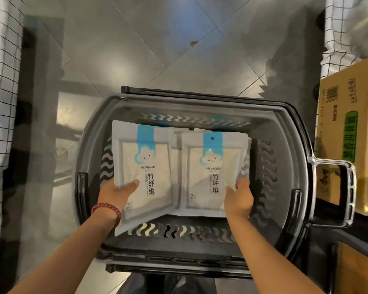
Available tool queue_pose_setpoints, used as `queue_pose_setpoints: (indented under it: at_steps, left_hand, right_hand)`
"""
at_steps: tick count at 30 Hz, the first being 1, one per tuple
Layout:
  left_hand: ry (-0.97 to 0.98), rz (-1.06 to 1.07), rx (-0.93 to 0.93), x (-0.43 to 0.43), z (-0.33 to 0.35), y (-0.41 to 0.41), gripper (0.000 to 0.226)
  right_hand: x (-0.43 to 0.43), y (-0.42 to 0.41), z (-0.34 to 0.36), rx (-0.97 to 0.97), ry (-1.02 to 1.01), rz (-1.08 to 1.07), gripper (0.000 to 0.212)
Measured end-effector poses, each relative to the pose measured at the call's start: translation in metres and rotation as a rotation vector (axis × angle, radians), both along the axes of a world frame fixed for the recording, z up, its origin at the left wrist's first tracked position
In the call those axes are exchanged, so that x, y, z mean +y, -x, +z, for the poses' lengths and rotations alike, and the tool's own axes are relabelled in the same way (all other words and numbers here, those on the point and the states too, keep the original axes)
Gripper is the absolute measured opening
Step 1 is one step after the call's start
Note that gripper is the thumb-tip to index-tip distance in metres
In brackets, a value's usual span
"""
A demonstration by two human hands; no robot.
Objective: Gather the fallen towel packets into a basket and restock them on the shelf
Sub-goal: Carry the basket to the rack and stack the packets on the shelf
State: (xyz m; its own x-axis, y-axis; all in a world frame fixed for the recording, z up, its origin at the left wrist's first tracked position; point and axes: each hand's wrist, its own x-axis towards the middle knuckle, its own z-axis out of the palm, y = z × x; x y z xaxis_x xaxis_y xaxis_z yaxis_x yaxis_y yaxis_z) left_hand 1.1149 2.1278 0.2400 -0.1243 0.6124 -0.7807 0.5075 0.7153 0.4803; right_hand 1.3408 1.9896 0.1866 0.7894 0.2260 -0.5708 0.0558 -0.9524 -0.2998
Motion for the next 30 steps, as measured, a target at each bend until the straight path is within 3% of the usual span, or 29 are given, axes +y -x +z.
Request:
queue_pose_setpoints:
  at_steps: [5,8,11,14,19,21,24,27,30]
  left_hand:
    - [-0.015,-0.029,-0.001,0.005,0.011,-0.003,0.033]
    - [0.027,-0.012,-0.066,0.007,0.017,-0.007,0.024]
    - [0.078,0.037,-0.153,0.004,0.026,-0.017,0.009]
    - [0.131,0.099,-0.227,0.001,0.031,-0.024,0.018]
    - [0.127,0.116,-0.150,0.002,0.022,-0.013,0.019]
    - [0.108,0.117,-0.123,0.003,0.018,-0.010,0.019]
    - [0.084,0.121,-0.095,0.005,0.012,-0.004,0.018]
    - [0.080,0.108,-0.092,0.004,0.007,0.001,0.018]
    - [0.066,0.095,-0.102,0.001,0.004,0.000,0.019]
  right_hand:
    - [0.007,0.010,0.025,0.093,-0.357,-0.025,0.020]
    - [0.013,0.021,0.041,0.225,-0.526,-0.117,0.027]
    - [0.024,0.040,0.052,0.401,-0.579,-0.120,0.027]
    - [0.034,0.060,0.053,0.557,-0.579,-0.065,0.017]
    - [0.038,0.051,0.035,0.537,-0.438,0.146,0.017]
    - [0.027,0.034,0.022,0.307,-0.313,0.169,0.038]
    - [0.010,0.003,0.008,0.000,0.011,0.039,0.075]
    - [0.001,-0.013,0.000,0.092,0.240,-0.044,0.103]
    - [-0.002,-0.007,-0.008,0.176,0.319,0.041,0.109]
